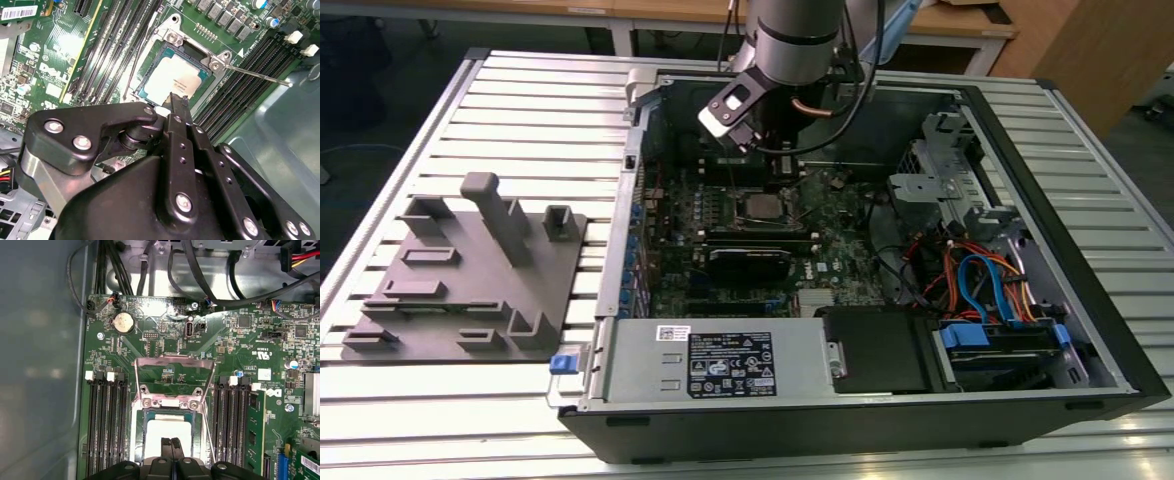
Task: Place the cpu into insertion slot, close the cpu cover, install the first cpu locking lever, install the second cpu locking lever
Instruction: 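Close the cpu cover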
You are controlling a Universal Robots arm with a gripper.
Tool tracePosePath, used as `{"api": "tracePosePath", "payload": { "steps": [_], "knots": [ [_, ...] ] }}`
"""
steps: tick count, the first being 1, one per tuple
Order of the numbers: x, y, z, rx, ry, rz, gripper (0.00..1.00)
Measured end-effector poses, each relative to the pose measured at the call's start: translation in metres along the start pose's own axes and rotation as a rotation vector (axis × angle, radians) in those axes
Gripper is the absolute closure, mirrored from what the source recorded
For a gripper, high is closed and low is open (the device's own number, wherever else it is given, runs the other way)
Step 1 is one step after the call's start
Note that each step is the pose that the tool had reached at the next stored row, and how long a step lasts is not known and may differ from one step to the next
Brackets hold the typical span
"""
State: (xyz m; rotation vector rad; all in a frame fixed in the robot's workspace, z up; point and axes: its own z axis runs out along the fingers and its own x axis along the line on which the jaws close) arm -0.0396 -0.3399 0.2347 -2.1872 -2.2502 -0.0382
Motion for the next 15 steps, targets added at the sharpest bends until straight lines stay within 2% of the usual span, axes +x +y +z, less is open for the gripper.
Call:
{"api": "tracePosePath", "payload": {
  "steps": [7, 15],
  "knots": [
    [0.0001, 0.0001, -0.0054, -0.0001, 0.0, 0.0, 0.9],
    [0.0001, 0.0001, -0.0079, 0.0002, -0.0004, 0.0, 0.9]
  ]
}}
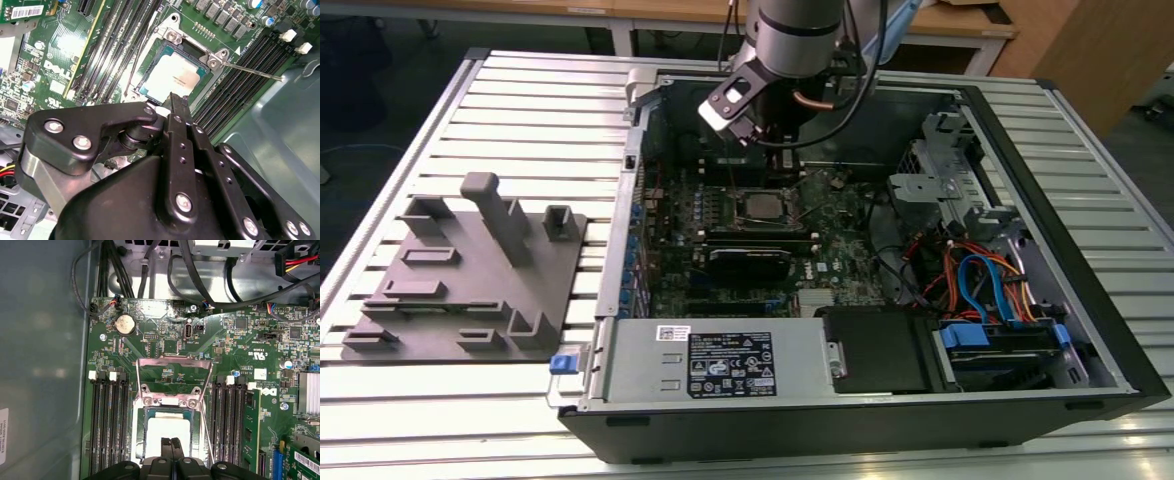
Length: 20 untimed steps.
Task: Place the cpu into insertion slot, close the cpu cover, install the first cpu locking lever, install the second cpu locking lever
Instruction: 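Close the cpu cover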
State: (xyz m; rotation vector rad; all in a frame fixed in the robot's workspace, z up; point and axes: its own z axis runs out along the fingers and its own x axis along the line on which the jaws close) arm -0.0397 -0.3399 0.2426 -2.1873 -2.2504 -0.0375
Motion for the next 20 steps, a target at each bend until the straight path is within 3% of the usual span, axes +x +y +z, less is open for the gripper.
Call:
{"api": "tracePosePath", "payload": {
  "steps": [20],
  "knots": [
    [0.0003, 0.0002, -0.0165, -0.0002, 0.0004, 0.0, 0.9]
  ]
}}
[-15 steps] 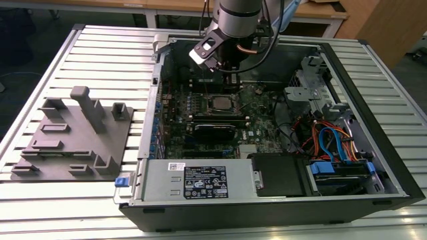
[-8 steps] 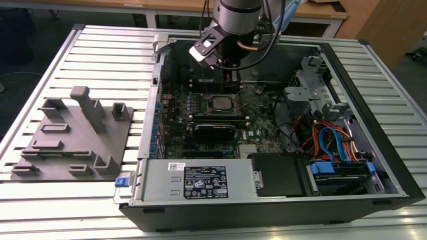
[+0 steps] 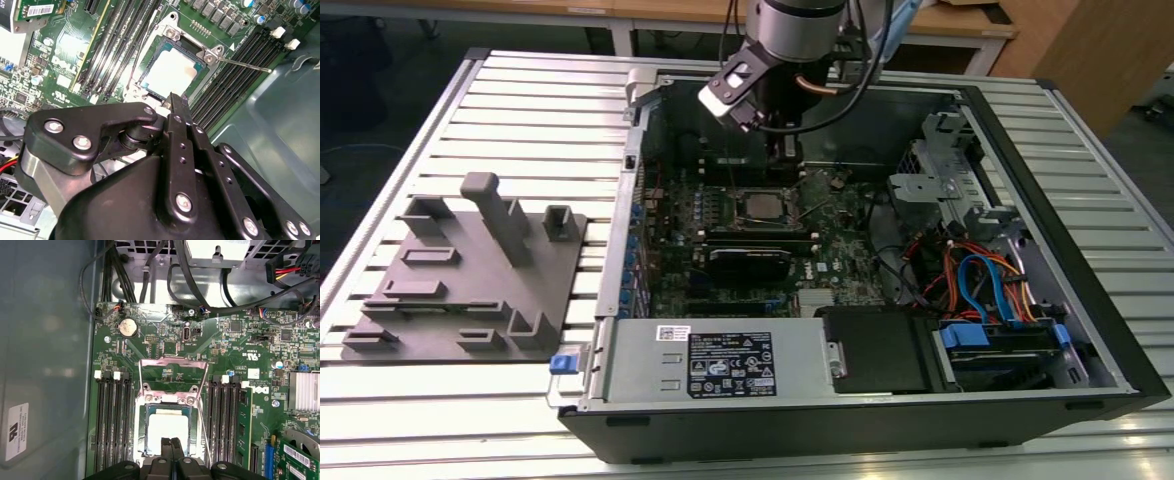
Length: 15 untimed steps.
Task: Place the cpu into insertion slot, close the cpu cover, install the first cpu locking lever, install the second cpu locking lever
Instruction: 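Close the cpu cover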
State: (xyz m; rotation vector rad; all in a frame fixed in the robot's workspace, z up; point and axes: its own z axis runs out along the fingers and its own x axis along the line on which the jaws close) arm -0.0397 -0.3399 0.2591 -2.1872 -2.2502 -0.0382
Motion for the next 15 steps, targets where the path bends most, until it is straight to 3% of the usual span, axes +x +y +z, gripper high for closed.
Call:
{"api": "tracePosePath", "payload": {
  "steps": [15],
  "knots": [
    [0.0, 0.0002, -0.0009, 0.0, 0.0, 0.0, 0.9]
  ]
}}
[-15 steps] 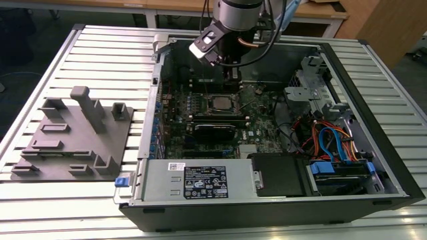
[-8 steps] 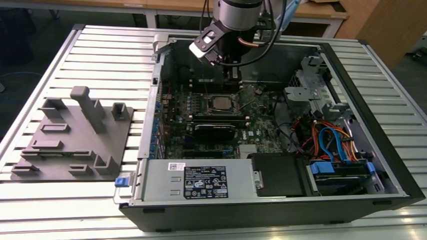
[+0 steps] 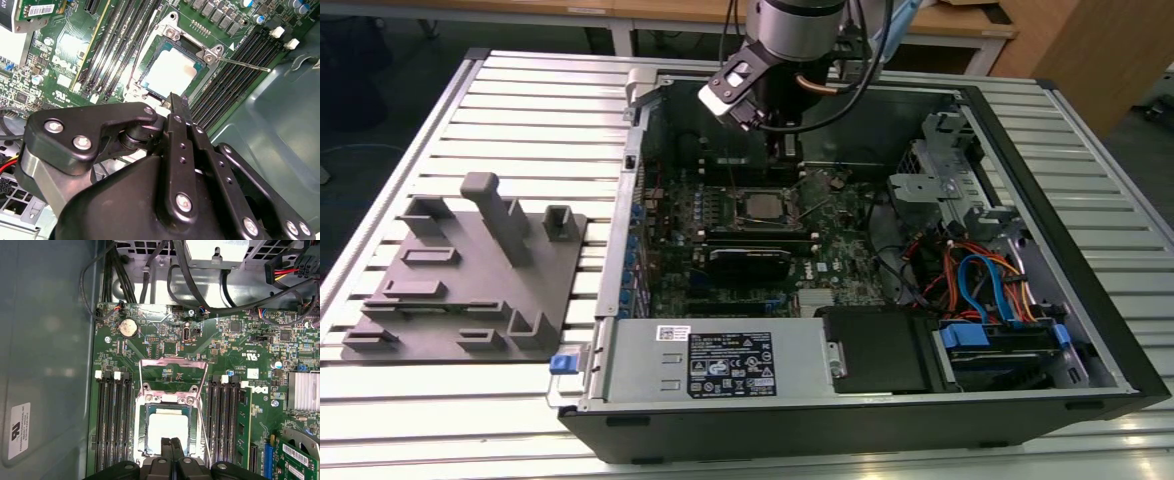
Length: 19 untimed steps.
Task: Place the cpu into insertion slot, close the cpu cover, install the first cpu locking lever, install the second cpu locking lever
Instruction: 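Close the cpu cover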
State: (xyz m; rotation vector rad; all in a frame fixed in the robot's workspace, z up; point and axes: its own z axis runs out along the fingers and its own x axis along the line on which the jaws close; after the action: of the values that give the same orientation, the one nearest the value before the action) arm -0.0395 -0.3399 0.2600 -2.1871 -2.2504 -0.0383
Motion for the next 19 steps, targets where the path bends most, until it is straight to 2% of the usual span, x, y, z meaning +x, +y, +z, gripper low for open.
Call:
{"api": "tracePosePath", "payload": {
  "steps": [6, 9, 16, 18, 19],
  "knots": [
    [-0.0002, 0.0055, 0.0001, 0.0001, 0.0, 0.0, 0.9],
    [-0.0001, 0.0056, -0.0003, 0.0001, -0.0001, 0.0, 0.9],
    [0.0, 0.0058, -0.0103, 0.0, 0.0, 0.0, 0.9],
    [0.0001, 0.0058, -0.0111, -0.0001, 0.0002, 0.0, 0.9],
    [0.0001, 0.0064, -0.0145, 0.0, 0.0, 0.0, 0.9]
  ]
}}
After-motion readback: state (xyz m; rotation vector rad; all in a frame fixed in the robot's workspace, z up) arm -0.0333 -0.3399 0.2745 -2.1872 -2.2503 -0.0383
